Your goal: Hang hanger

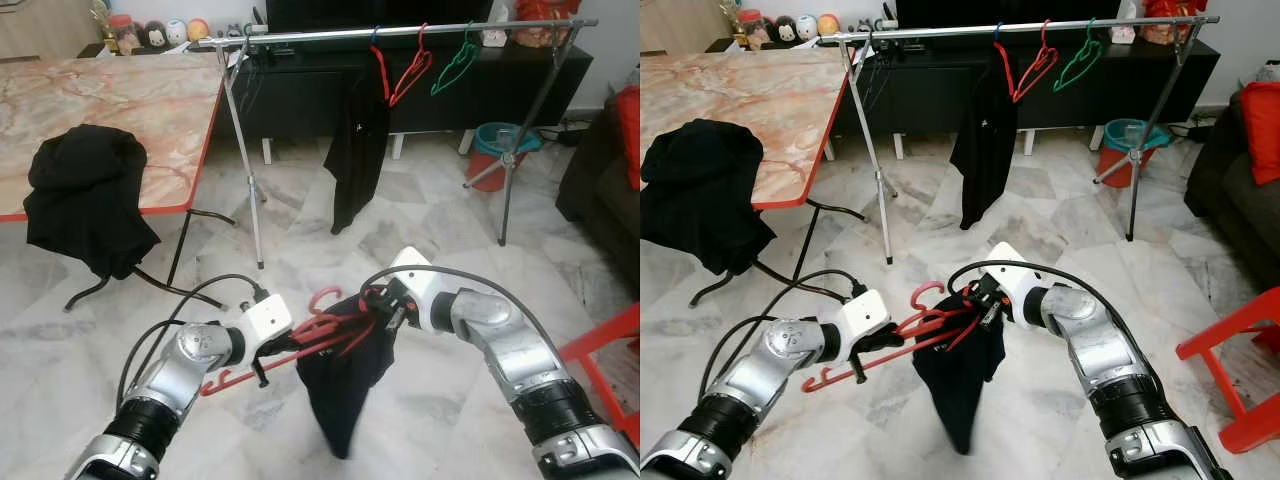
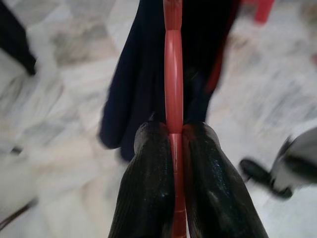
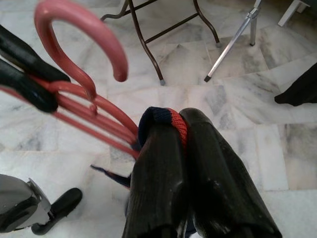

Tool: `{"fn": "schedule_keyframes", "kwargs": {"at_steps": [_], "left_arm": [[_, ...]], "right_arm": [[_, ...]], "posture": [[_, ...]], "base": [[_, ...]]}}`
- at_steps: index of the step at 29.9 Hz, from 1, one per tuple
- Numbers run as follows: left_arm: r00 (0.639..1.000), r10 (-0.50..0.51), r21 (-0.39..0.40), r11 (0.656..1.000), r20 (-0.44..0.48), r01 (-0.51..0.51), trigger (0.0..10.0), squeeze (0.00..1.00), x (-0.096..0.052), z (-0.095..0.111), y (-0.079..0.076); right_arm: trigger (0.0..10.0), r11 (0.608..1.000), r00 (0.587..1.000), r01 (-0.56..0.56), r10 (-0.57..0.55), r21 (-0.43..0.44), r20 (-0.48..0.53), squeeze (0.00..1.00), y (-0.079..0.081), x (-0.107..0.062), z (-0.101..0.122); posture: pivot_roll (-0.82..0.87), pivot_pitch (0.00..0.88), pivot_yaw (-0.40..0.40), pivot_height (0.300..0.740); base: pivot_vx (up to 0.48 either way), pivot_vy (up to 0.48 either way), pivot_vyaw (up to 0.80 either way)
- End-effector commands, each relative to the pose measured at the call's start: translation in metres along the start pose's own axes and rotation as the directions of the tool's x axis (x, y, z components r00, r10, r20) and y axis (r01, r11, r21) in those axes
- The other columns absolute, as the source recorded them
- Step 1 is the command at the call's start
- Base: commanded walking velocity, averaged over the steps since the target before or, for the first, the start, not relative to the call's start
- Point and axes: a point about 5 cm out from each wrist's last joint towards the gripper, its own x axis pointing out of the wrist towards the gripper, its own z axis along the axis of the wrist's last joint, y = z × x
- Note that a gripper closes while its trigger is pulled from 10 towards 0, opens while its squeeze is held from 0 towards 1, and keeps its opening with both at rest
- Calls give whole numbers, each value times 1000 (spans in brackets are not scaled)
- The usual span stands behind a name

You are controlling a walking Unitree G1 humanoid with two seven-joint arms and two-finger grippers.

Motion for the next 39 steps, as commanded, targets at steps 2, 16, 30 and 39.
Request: {"fn": "schedule_keyframes", "kwargs": {"at_steps": [2,16,30,39], "left_arm": [[992,-77,-23,997,95,79,10000,0,-5,11,-5],[985,-164,-33,986,51,166,10000,0,-13,5,-8],[991,-85,-49,995,101,90,10000,0,1,13,-11],[990,-18,-68,997,143,28,10000,0,12,22,-12]], "right_arm": [[10000,1000,999,-5,5,-16,32,0,1,0,8],[10000,999,998,-20,22,-45,57,0,0,-1,17],[10000,997,995,-66,69,-48,74,0,12,0,23],[10000,995,989,-98,101,-37,109,0,24,3,29]], "posture": [[11,39,-12,740],[9,35,-11,740],[5,39,-13,740],[0,43,-11,740]], "base": [[0,0,0],[0,0,0],[0,0,0],[0,0,0]]}}
